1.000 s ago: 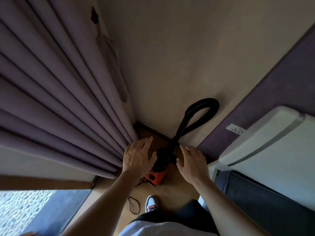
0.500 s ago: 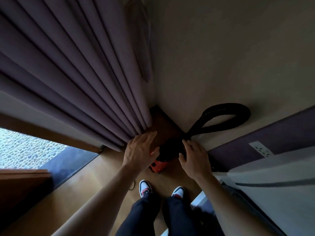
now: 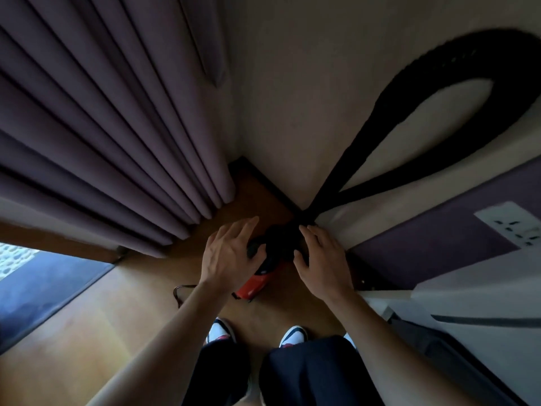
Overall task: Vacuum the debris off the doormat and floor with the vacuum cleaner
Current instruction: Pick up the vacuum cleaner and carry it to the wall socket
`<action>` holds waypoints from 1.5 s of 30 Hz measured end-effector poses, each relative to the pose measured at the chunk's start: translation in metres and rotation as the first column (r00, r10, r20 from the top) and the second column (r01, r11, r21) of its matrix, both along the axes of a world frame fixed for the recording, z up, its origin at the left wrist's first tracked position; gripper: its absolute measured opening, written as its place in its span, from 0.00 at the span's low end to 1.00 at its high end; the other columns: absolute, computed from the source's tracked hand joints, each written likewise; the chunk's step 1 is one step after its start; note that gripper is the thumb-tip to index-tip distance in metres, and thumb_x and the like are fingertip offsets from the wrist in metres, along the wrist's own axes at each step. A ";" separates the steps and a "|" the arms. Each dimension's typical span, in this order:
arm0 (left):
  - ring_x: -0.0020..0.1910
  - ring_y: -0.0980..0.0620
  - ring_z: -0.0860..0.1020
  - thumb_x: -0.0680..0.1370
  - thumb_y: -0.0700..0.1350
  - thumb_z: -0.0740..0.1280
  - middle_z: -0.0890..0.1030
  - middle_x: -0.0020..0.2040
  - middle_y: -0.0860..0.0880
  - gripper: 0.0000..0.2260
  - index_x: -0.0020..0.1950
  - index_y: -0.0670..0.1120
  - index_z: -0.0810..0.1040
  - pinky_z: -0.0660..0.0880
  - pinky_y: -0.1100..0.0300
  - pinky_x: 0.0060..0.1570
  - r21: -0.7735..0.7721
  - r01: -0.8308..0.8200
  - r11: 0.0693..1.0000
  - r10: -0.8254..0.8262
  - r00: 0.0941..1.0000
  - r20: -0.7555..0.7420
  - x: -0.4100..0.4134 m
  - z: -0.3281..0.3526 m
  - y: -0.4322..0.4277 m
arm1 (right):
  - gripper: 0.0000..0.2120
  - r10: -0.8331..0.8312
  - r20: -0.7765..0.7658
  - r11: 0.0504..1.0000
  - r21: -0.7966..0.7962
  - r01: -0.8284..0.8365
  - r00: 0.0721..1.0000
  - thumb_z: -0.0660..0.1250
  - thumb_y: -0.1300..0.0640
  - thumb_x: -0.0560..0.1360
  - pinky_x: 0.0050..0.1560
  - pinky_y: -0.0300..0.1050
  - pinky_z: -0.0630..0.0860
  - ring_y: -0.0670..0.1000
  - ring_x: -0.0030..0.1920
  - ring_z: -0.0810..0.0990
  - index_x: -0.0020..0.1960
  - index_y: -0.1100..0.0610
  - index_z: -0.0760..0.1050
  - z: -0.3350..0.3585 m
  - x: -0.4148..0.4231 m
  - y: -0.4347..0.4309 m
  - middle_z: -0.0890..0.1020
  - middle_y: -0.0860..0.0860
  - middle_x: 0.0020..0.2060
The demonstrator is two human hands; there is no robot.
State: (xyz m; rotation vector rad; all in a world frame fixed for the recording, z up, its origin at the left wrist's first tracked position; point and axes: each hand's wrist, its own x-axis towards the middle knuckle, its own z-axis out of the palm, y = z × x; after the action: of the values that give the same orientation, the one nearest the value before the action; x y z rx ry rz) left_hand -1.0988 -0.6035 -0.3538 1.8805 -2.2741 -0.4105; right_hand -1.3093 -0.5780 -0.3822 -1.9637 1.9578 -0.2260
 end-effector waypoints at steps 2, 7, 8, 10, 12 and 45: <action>0.67 0.47 0.73 0.77 0.59 0.64 0.75 0.69 0.50 0.28 0.75 0.53 0.67 0.70 0.50 0.63 -0.018 -0.017 1.000 0.016 1.000 -0.022 -0.003 -0.040 0.006 | 0.26 -0.009 0.015 0.999 -0.042 0.009 1.000 0.64 0.48 0.80 0.71 0.55 0.73 0.56 0.73 0.71 0.77 0.54 0.68 -0.040 -0.008 0.003 0.72 0.55 0.74; 0.68 0.47 0.72 0.78 0.60 0.63 0.74 0.70 0.50 0.27 0.76 0.53 0.66 0.70 0.50 0.63 -0.105 -0.068 0.992 0.061 0.996 -0.066 -0.007 -0.111 0.028 | 0.27 0.039 0.054 0.987 -0.156 -0.030 0.998 0.63 0.48 0.81 0.69 0.57 0.74 0.55 0.73 0.70 0.78 0.54 0.66 -0.115 -0.028 0.015 0.71 0.54 0.74; 0.67 0.46 0.73 0.78 0.60 0.63 0.74 0.70 0.49 0.27 0.75 0.53 0.66 0.71 0.50 0.62 -0.128 -0.068 0.990 0.060 0.996 -0.062 -0.006 -0.120 0.036 | 0.27 0.054 0.052 0.981 -0.187 -0.044 0.997 0.62 0.48 0.81 0.69 0.57 0.74 0.55 0.73 0.70 0.78 0.54 0.65 -0.122 -0.032 0.020 0.71 0.54 0.74; 0.65 0.45 0.74 0.77 0.61 0.62 0.75 0.69 0.49 0.28 0.75 0.52 0.67 0.72 0.49 0.62 -0.148 -0.083 0.985 0.075 0.995 -0.063 -0.003 -0.134 0.055 | 0.27 0.087 0.035 0.964 -0.255 -0.075 0.996 0.62 0.48 0.81 0.70 0.55 0.73 0.55 0.72 0.71 0.78 0.55 0.65 -0.129 -0.042 0.034 0.72 0.55 0.73; 0.64 0.44 0.75 0.76 0.62 0.60 0.77 0.67 0.49 0.29 0.74 0.52 0.68 0.73 0.48 0.62 -0.126 -0.119 0.985 0.110 0.991 -0.080 0.001 -0.139 0.077 | 0.27 0.086 0.033 0.944 -0.323 -0.071 0.996 0.62 0.49 0.81 0.70 0.51 0.70 0.56 0.72 0.71 0.78 0.57 0.66 -0.125 -0.050 0.051 0.73 0.56 0.72; 0.49 0.54 0.77 0.74 0.62 0.67 0.78 0.51 0.54 0.20 0.62 0.53 0.76 0.73 0.58 0.46 0.311 -0.062 0.948 0.156 0.945 -0.286 0.004 -0.343 -0.042 | 0.14 -0.044 0.836 0.879 -0.228 0.420 0.547 0.76 0.57 0.75 0.52 0.34 0.79 0.47 0.51 0.83 0.54 0.44 0.75 -0.211 -0.029 -0.108 0.84 0.54 0.48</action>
State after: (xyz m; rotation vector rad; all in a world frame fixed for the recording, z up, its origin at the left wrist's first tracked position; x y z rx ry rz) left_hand -1.0952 -0.6459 -0.6969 1.9003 -1.9779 -1.0046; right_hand -1.3388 -0.6859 -0.5936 -1.3180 1.5495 -1.4540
